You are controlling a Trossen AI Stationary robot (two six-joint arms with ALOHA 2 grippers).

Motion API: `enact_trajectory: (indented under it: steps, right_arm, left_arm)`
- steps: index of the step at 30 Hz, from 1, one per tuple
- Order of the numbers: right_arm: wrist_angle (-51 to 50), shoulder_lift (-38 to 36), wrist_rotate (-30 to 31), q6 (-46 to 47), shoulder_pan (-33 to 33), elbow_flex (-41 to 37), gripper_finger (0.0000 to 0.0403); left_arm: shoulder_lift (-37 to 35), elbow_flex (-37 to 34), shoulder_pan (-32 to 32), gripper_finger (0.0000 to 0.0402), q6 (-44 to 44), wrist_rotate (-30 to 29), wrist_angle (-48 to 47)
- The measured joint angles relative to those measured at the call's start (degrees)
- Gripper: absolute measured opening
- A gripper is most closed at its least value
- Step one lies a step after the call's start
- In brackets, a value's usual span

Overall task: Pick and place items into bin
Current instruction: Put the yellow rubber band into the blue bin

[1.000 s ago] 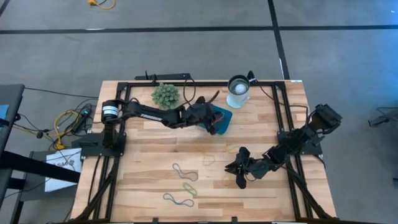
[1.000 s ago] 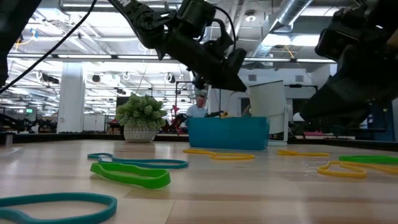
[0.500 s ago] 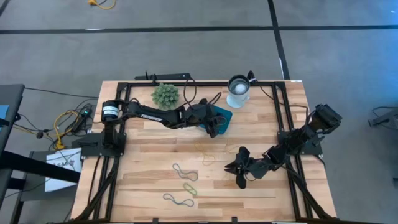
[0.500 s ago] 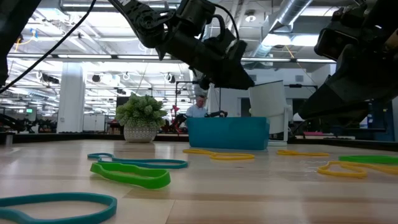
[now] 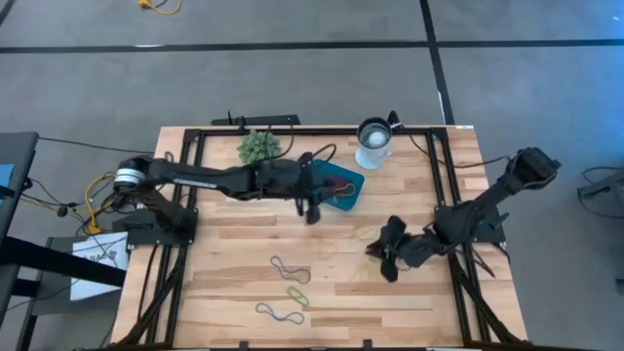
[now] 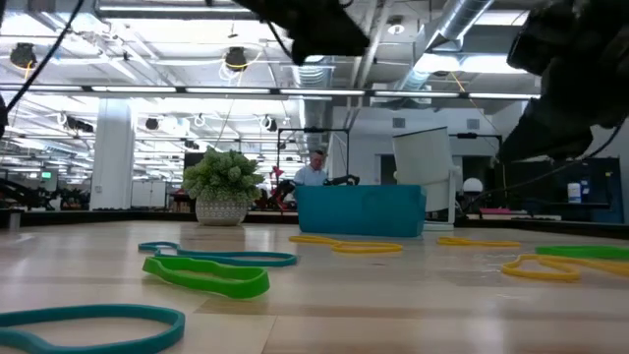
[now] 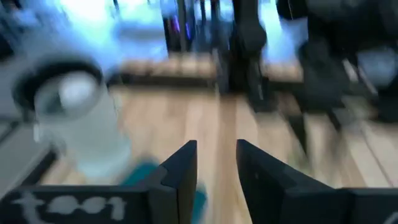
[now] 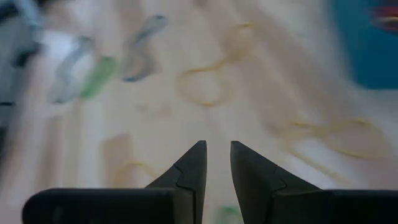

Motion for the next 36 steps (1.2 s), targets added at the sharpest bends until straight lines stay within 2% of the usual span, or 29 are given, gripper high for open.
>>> enact_trajectory:
  steps: [4,7,13,15,20,27,32,36]
  right_arm:
    - [-8.35,-2.71,1.25,3.83,-1.88,-0.02,0.0066]
    - [-9.06,-1.13,1.38,7.75,-3.85,-0.04,0.0065]
    - [-7.49,8.30,-0.61,7.07,-8.13,2.92,0.0066]
    - [-7.42,12.01,-1.90,4.42,-8.90,5.63,0.0065]
    - [-11.71,19.74,-0.82,2.52,-10.73,13.17,0.0065]
    - [-20.49,28.33,-0.58,7.46,-11.87,20.63,0.0065]
    - [-28.35,30.24,-0.16,12.60,-11.62,24.03,0.0065]
    - [-29.22,30.41,1.79,15.21,-11.13,24.49,0.0065]
  left_arm:
    - [-3.10,-0.09,-2.52,0.0095,-2.35,-1.05,-15.82]
    - [-3.52,-0.09,-5.66,0.0091,-8.32,-6.31,-23.59]
    - [-3.78,-0.44,-12.16,0.0084,-8.31,-29.55,-24.65]
    - [-4.91,-0.48,-13.46,0.0084,-8.85,-34.35,-25.58]
    - [-8.93,-0.49,-15.54,0.0084,-11.71,-33.52,-30.00]
    - [-15.05,-5.28,-17.45,0.0084,-17.57,-36.28,-32.38]
    - [-17.38,-11.76,-17.74,0.0084,-21.66,-38.60,-31.74]
    - [-18.17,-16.97,-17.71,0.0084,-25.24,-39.25,-30.26]
